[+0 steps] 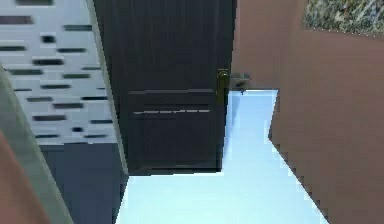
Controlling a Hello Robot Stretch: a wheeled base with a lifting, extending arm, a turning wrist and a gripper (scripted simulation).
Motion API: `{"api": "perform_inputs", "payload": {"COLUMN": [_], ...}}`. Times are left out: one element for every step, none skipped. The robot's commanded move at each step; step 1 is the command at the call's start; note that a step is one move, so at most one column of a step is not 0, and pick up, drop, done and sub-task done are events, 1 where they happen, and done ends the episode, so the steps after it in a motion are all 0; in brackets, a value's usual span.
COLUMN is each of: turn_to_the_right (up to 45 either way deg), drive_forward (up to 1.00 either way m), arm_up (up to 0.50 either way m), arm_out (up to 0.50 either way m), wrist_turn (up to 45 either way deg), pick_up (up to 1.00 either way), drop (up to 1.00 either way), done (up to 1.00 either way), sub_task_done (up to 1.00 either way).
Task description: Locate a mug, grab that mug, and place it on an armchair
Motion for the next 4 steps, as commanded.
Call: {"api": "perform_inputs", "payload": {"turn_to_the_right": [0.0, -42.0, 0.0, 12.0], "drive_forward": [0.75, 0.00, 0.15, 0.00], "arm_up": [0.00, 0.00, 0.00, 0.00], "arm_out": [0.00, 0.00, 0.00, 0.00], "wrist_turn": [0.0, 0.0, 0.0, 0.0], "pick_up": [0.00, 0.00, 0.00, 0.00], "drop": [0.00, 0.00, 0.00, 0.00], "done": [0.00, 0.00, 0.00, 0.00], "sub_task_done": [0.00, 0.00, 0.00, 0.00]}}
